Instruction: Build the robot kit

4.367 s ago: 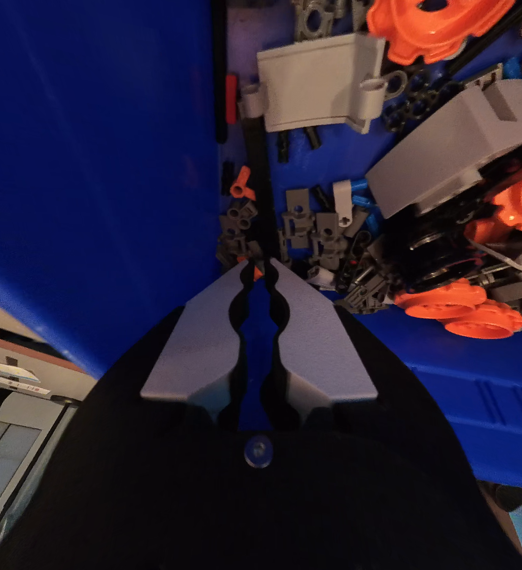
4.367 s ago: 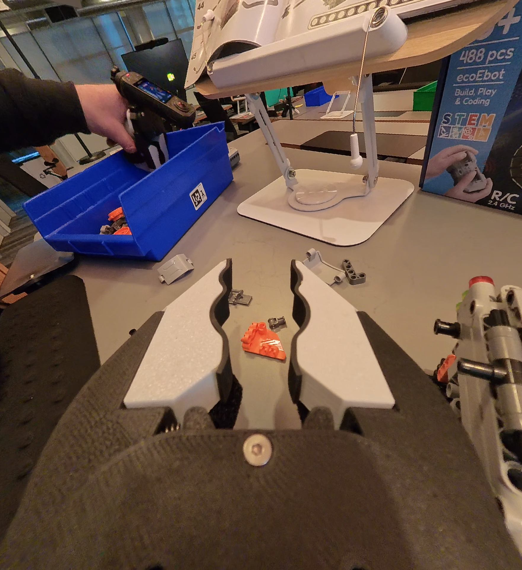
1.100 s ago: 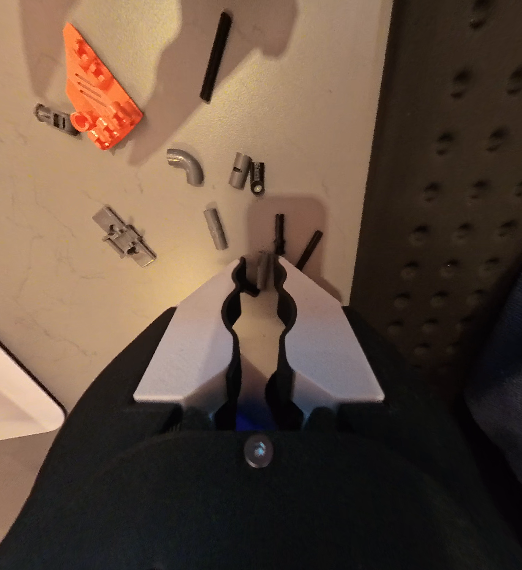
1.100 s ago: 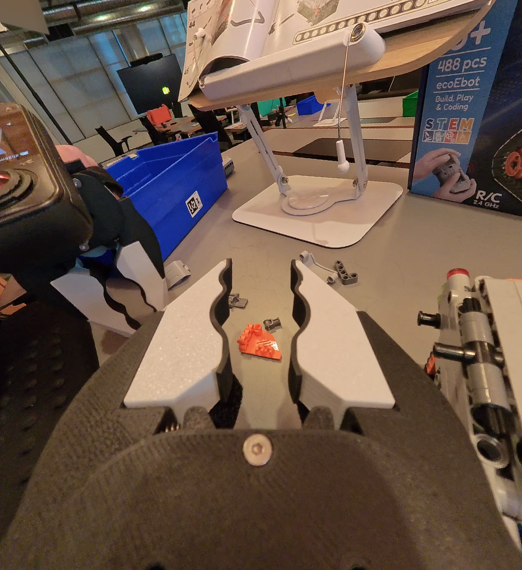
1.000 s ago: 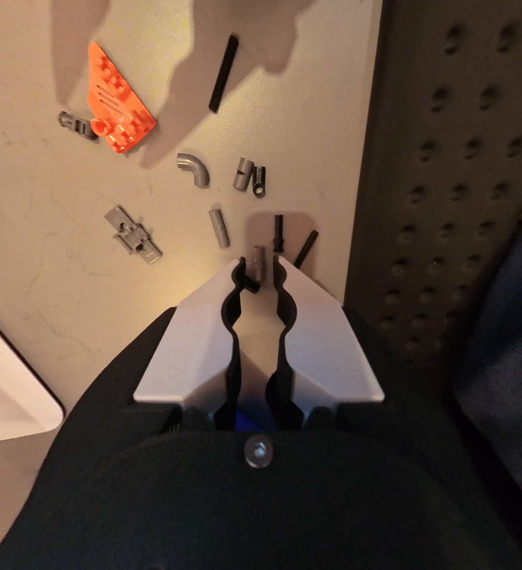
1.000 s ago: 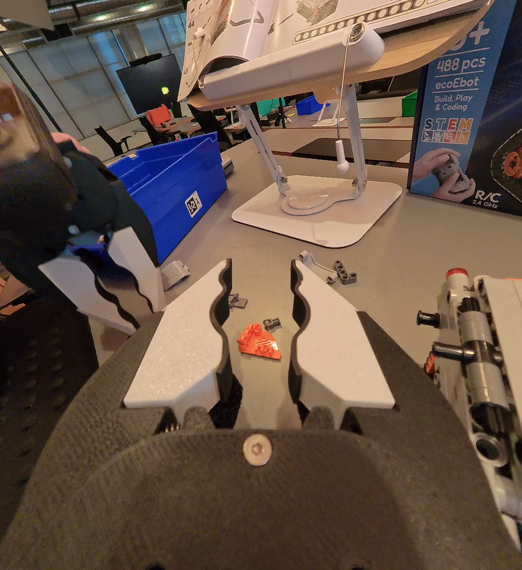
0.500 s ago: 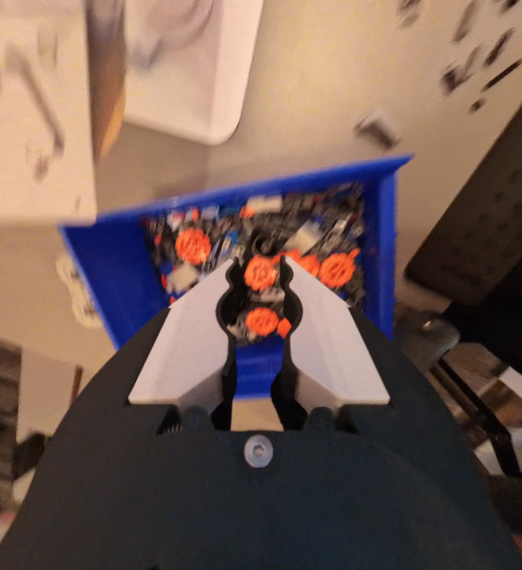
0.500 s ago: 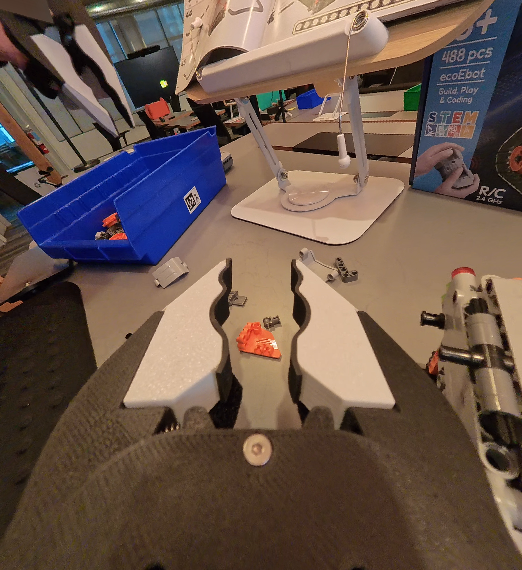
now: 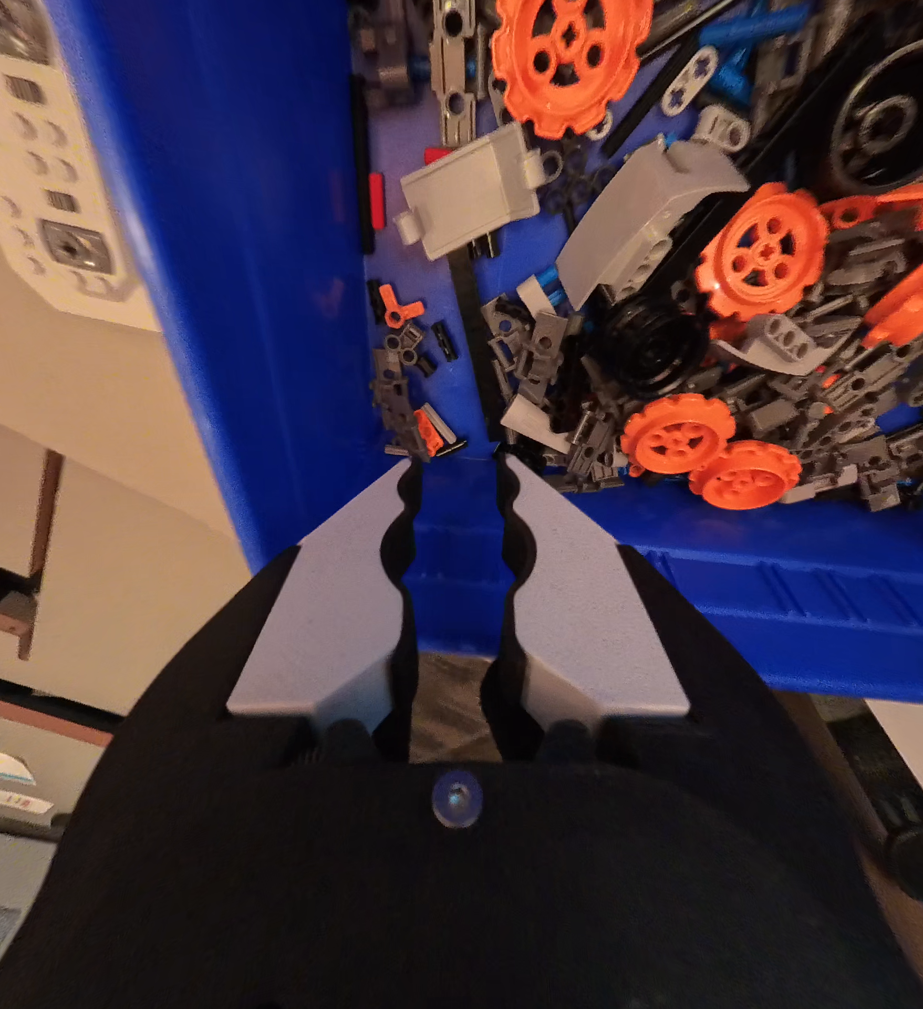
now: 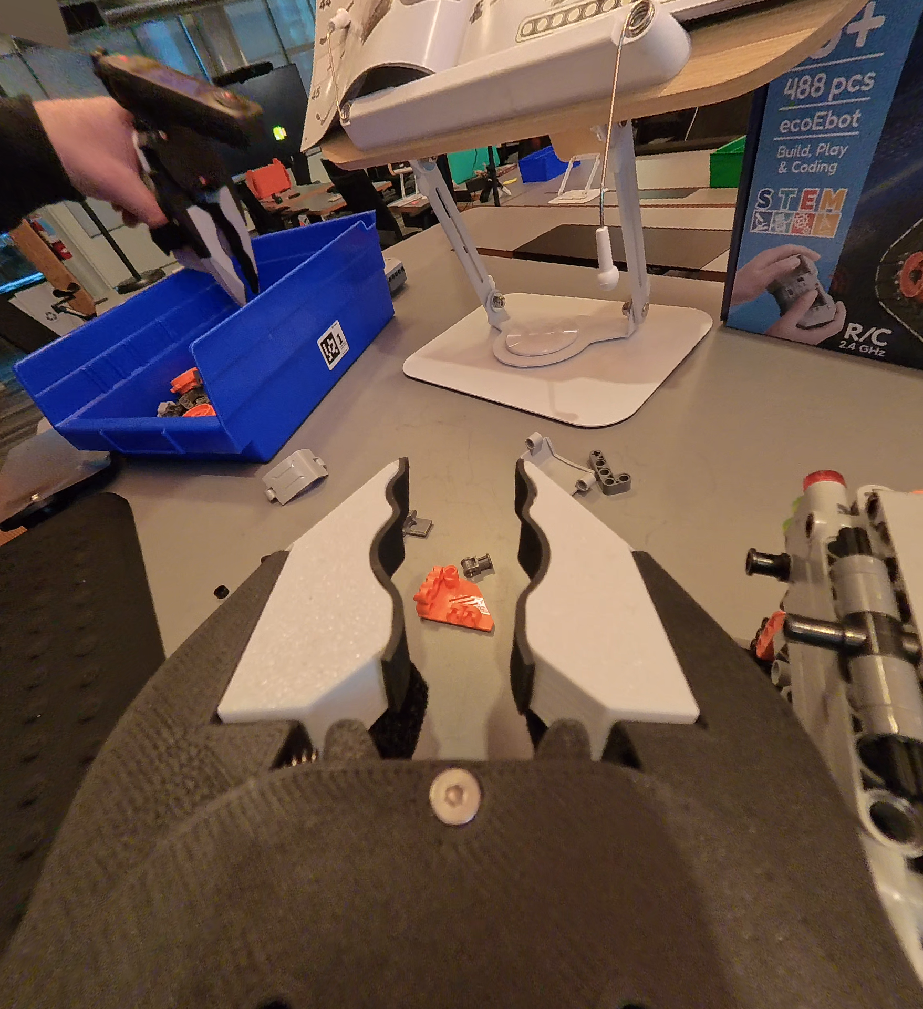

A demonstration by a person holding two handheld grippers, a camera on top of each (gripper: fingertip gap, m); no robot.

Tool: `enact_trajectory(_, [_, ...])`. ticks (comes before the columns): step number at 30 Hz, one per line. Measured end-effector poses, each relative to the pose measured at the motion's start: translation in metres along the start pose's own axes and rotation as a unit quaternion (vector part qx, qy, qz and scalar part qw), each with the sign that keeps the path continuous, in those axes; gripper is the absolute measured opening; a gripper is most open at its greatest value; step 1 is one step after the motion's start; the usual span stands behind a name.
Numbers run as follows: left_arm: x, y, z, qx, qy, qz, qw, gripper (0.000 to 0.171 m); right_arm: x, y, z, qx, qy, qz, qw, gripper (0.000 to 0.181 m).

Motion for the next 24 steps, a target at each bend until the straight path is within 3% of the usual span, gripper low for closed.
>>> enact_trajectory(8, [0.011,0.043,0.004,0.037,0.010,0.107,0.994,0.023,0.000,-0.001,0.000,-0.001,0.000,-0.001,1.000,0.036])
enact_trajectory(13, [0.017,0.046,0.007,0.059,0.012,0.139,0.988,0.008,0.000,-0.001,0.000,-0.001,0.001,-0.002,1.000,0.036])
enact_trajectory(20, [0.016,0.047,0.002,0.090,0.037,0.129,0.987,0.000,0.001,-0.001,-0.001,-0.001,0.002,-0.005,1.000,0.036])
enact_trajectory(24, [0.019,0.046,-0.005,0.070,0.049,0.102,0.991,0.000,0.000,-0.001,-0.001,0.000,0.002,-0.004,1.000,0.036])
Point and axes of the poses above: each gripper's, where its closed fingertips meet, y out along the fingers, x out of its top, z = x × y across the jaws, the point moved 9 cm from there along -y, back along the fingers, and after that the axes turned 1 degree about z, right-handed, at the moved point
